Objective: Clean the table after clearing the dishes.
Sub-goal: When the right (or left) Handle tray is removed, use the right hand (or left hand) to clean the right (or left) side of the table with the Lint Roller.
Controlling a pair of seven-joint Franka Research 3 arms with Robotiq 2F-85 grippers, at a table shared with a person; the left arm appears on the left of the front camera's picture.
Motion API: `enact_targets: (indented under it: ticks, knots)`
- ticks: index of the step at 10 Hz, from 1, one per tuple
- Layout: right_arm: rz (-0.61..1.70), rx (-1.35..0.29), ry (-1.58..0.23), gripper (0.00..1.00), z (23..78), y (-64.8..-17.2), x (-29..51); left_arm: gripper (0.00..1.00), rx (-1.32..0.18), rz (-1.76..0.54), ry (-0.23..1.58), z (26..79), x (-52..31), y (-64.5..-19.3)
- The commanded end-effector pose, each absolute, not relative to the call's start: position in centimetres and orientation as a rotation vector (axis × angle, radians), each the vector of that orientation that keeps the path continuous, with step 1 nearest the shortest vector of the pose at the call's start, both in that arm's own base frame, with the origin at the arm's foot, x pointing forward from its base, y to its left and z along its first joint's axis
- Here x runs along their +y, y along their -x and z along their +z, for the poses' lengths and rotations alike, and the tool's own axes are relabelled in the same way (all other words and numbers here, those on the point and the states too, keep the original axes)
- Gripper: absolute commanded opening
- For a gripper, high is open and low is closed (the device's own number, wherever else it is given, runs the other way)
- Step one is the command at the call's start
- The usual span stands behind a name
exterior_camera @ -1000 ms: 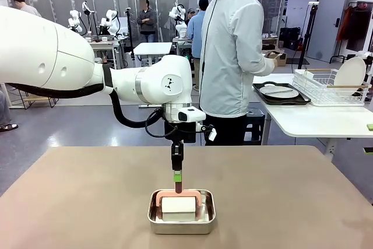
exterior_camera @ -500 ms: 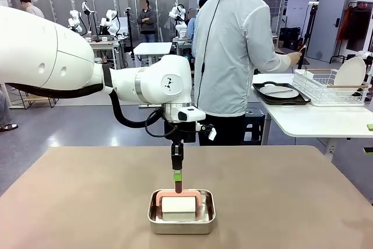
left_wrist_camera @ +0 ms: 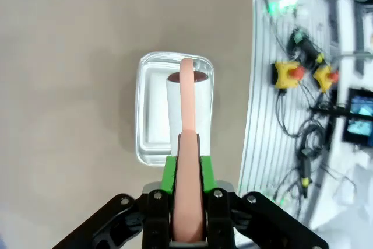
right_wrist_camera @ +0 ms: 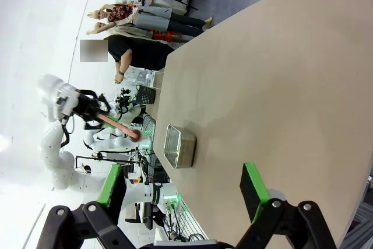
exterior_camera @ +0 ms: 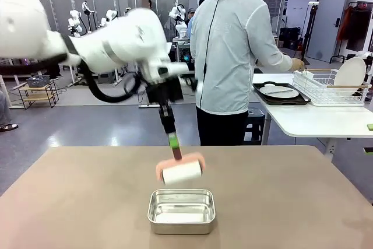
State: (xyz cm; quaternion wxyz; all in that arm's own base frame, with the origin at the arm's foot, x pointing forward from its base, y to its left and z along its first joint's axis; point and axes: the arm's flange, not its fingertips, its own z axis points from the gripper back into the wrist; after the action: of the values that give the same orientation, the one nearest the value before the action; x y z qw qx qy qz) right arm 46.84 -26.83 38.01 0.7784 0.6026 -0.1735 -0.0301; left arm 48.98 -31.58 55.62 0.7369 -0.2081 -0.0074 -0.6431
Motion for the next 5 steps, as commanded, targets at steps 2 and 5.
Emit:
enact_targets:
  ticks: [2,5]
  knots:
    - [-0.061,-0.363,-1.299,1.00,38.3,-46.5,-26.6,0.15,-0.115,-0.965,0.451,59.1,-22.5,-48.4]
    - [-0.061,-0.363,-1.299,1.00,38.3,-46.5,-26.6,0.15,-0.210,-0.589,0.544,58.1,-16.5,-49.3]
